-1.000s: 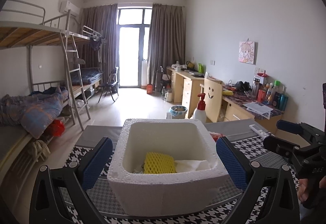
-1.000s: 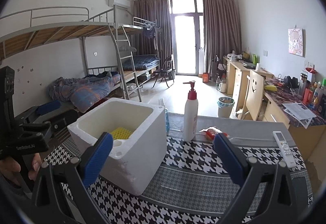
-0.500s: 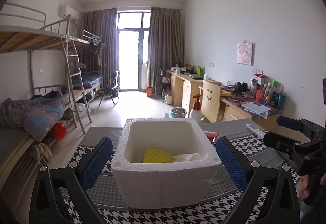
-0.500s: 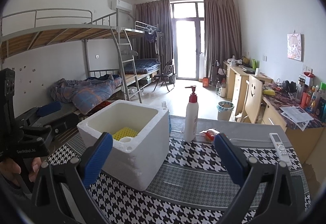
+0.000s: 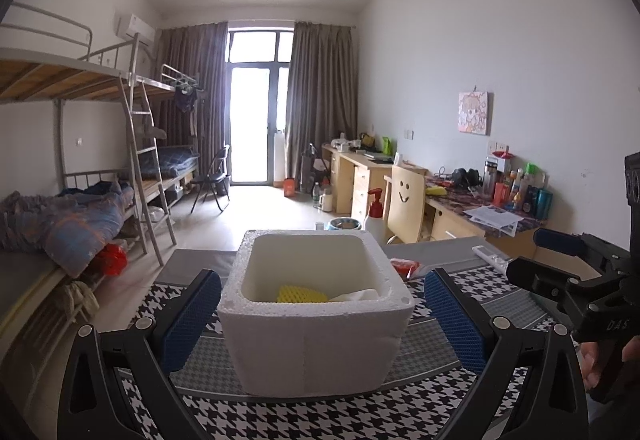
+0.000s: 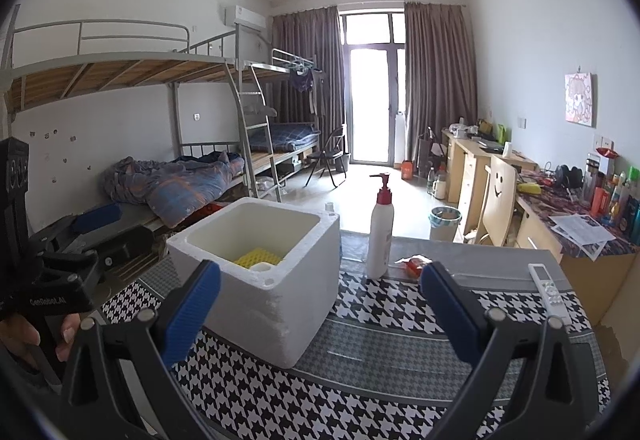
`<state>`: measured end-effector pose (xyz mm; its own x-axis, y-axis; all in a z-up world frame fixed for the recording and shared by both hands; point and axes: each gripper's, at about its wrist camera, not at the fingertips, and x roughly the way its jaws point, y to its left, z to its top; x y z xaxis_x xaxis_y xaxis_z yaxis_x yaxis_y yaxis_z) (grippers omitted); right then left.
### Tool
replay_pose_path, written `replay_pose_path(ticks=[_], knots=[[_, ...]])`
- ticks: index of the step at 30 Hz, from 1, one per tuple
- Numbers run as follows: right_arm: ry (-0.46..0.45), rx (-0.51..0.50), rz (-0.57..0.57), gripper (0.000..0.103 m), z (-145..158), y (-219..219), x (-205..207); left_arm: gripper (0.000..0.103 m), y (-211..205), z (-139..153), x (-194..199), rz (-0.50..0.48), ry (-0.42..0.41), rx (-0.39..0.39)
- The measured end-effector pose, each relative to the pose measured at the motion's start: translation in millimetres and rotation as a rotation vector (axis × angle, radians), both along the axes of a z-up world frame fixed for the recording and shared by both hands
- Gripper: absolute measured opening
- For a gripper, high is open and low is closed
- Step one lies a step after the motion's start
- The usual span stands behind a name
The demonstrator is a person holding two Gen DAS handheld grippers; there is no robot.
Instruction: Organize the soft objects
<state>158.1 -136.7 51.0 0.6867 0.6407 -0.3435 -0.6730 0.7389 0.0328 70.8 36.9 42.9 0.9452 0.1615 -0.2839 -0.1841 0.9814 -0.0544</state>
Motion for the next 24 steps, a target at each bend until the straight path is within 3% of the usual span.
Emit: replay_pose_path(ticks=[5, 24], knots=[[-0.009, -0.001, 0.001, 0.101, -4.2, -2.2, -3.2, 0.102, -5.7, -2.8, -5.0, 0.001, -0.012, 0.031], [-0.005, 0.031, -0.036, 0.102, -25.5, -8.5, -14.9, 0.102, -7.9, -17.2, -19.6, 0.009, -0.033, 0.019]])
